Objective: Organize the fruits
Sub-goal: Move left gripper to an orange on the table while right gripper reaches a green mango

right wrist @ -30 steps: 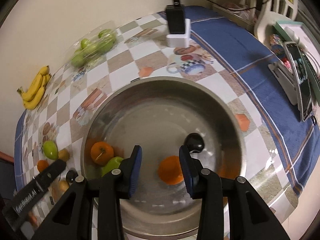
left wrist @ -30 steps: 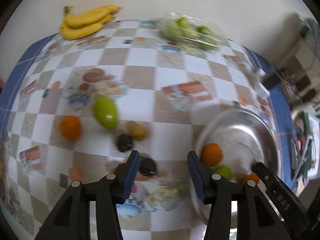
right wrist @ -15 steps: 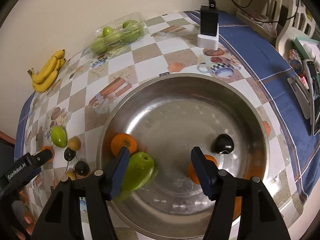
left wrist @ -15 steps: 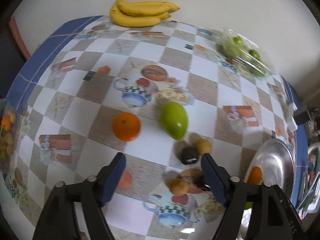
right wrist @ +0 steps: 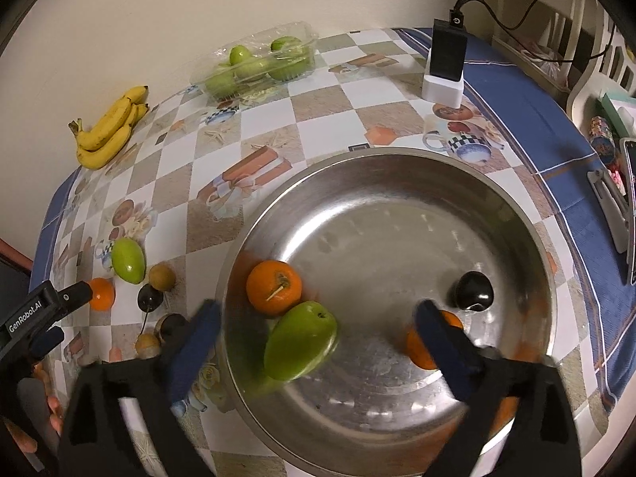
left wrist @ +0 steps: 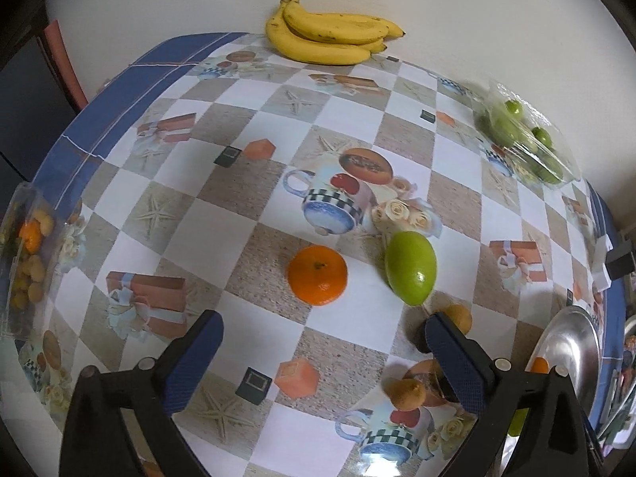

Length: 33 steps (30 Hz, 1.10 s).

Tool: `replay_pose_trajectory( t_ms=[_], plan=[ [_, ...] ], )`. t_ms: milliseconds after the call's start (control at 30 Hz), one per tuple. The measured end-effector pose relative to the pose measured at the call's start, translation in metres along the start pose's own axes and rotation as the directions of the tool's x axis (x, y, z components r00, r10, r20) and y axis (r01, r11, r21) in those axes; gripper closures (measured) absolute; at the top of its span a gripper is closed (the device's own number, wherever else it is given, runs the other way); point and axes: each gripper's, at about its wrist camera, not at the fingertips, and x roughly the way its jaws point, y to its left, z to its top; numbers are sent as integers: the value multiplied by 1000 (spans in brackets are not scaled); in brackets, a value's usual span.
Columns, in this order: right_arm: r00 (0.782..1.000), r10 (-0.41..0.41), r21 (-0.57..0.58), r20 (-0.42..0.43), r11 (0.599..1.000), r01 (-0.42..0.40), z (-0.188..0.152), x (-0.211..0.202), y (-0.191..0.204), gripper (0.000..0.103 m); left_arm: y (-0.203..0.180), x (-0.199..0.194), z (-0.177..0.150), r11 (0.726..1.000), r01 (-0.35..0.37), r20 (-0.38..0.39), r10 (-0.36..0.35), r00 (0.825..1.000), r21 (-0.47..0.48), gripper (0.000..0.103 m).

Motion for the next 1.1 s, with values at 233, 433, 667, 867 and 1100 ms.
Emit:
replay_pose_trajectory(
  t_ms=[233, 433, 667, 867, 1100],
  plan=[
    [1000, 2, 3, 21, 1000, -2, 1, 0, 4, 0, 9, 0, 5, 1000, -2, 12, 2, 1000, 3, 0],
    [999, 20, 18, 33, 1000, -21, 3, -1, 8, 0, 18, -2, 11, 1000, 14, 34, -14, 999, 9, 0],
    [999, 46, -46, 27, 998, -45, 7, -1, 35, 0, 30, -7, 21, 999, 37, 77, -38, 996, 10, 0],
    [994, 100, -132, 42, 987, -94, 13, -3, 77, 0, 46, -6, 29, 999, 42, 94, -40, 995, -15, 0],
    [987, 159, -188, 0, 970, -156, 21, 13, 120, 0, 58, 1, 37, 997, 59, 89, -55, 995, -50, 0]
  ],
)
